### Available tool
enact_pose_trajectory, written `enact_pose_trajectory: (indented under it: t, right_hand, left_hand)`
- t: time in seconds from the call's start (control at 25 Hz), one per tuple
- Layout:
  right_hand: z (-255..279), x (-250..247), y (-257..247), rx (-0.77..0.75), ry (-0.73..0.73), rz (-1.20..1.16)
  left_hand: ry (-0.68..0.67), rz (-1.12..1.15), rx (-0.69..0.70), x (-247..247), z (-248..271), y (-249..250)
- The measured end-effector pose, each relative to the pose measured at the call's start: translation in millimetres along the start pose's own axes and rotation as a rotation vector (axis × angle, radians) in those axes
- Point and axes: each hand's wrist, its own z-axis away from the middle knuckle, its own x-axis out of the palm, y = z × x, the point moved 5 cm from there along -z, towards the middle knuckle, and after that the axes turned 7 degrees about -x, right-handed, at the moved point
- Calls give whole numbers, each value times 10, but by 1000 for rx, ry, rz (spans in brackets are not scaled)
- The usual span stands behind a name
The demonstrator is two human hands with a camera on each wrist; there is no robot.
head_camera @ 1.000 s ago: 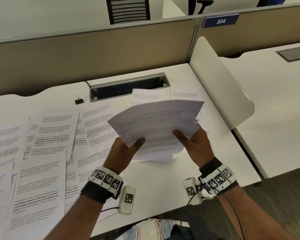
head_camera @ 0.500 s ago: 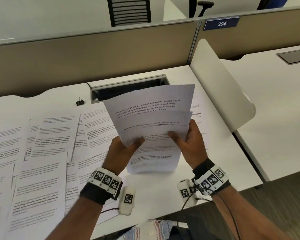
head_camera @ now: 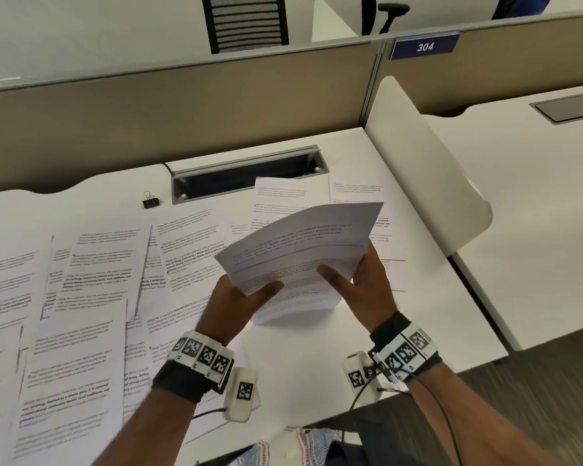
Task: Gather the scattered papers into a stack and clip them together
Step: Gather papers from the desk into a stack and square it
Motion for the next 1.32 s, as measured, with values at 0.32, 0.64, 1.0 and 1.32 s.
enact_pose_trajectory:
  t: [0.32,0.64,1.0,1.32]
  right_hand:
    - [67,24,203,75,29,-70]
    - [47,23,264,57,33,-32]
    - [100,73,493,118,12,-12]
    - [68,163,660,182,-119,45]
  left_hand:
    - [-92,-36,-60,51,4,-143]
    - [-50,74,-114,-6,16,-266]
    - [-51,122,-124,143,46,-340]
    - [37,86,-222,40,-73,-580]
